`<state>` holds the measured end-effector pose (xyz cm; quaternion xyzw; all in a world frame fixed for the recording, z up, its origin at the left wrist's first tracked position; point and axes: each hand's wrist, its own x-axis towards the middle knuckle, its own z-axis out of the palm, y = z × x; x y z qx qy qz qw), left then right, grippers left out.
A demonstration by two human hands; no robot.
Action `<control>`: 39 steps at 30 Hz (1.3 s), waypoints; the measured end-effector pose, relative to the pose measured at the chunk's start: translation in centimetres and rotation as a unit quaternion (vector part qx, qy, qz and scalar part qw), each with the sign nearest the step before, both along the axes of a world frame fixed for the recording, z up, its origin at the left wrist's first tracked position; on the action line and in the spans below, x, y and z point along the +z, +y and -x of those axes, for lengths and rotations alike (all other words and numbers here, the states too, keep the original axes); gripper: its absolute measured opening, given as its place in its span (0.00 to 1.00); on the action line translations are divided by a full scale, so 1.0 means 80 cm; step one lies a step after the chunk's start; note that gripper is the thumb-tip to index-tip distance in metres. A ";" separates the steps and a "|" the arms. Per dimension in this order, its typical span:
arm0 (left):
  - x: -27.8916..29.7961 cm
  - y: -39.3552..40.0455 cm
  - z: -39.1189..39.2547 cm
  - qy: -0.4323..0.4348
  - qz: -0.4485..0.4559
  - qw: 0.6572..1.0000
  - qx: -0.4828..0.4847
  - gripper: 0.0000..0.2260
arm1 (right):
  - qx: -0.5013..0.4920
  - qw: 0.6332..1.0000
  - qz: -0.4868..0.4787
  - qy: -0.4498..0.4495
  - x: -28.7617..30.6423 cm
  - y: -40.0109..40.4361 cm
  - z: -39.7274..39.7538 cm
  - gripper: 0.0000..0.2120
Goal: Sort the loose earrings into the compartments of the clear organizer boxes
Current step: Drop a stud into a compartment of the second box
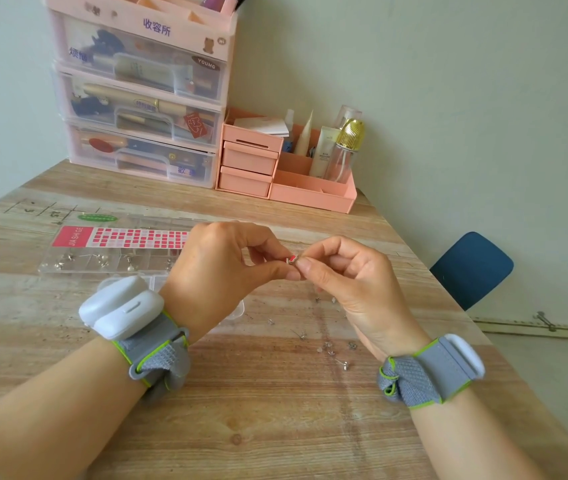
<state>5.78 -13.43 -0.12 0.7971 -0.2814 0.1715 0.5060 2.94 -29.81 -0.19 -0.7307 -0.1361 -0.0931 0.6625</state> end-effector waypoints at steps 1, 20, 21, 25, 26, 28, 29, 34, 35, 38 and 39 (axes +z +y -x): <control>0.000 0.000 0.000 -0.004 -0.003 1.000 0.001 0.13 | 0.001 1.000 -0.005 0.005 0.000 0.000 0.000 0.03; 0.032 0.097 -0.002 0.034 -0.205 0.978 0.028 0.06 | 0.073 0.992 -0.100 0.032 0.007 0.018 0.001 0.09; 0.032 0.107 0.000 0.037 -0.214 0.976 0.031 0.06 | 0.077 0.993 -0.087 0.030 0.006 0.023 0.001 0.09; 0.026 0.129 0.006 0.053 -0.243 0.968 0.021 0.05 | 0.092 0.994 -0.047 0.029 0.007 0.042 -0.001 0.06; 0.024 0.131 0.007 0.061 -0.250 0.966 0.015 0.04 | 0.095 0.994 -0.039 0.030 0.007 0.046 -0.001 0.06; 0.020 0.138 0.012 0.073 -0.268 0.961 0.001 0.05 | 0.098 0.995 -0.011 0.027 0.006 0.058 -0.001 0.06; 0.018 0.139 0.013 0.077 -0.280 0.957 -0.009 0.09 | 0.099 0.995 0.006 0.024 0.007 0.062 0.000 0.06; 0.004 0.140 0.012 0.051 -0.323 0.945 0.002 0.13 | 0.099 0.992 0.083 0.007 0.006 0.084 0.000 0.10; 0.001 0.140 0.011 0.044 -0.314 0.948 0.008 0.10 | 0.101 0.990 0.103 0.001 0.005 0.089 0.000 0.10; -0.002 0.137 0.010 0.041 -0.281 0.959 0.019 0.04 | 0.085 0.979 0.180 -0.038 -0.002 0.099 -0.002 0.11; -0.003 0.137 0.010 0.042 -0.274 0.961 0.026 0.03 | 0.072 0.973 0.213 -0.058 -0.004 0.102 -0.002 0.10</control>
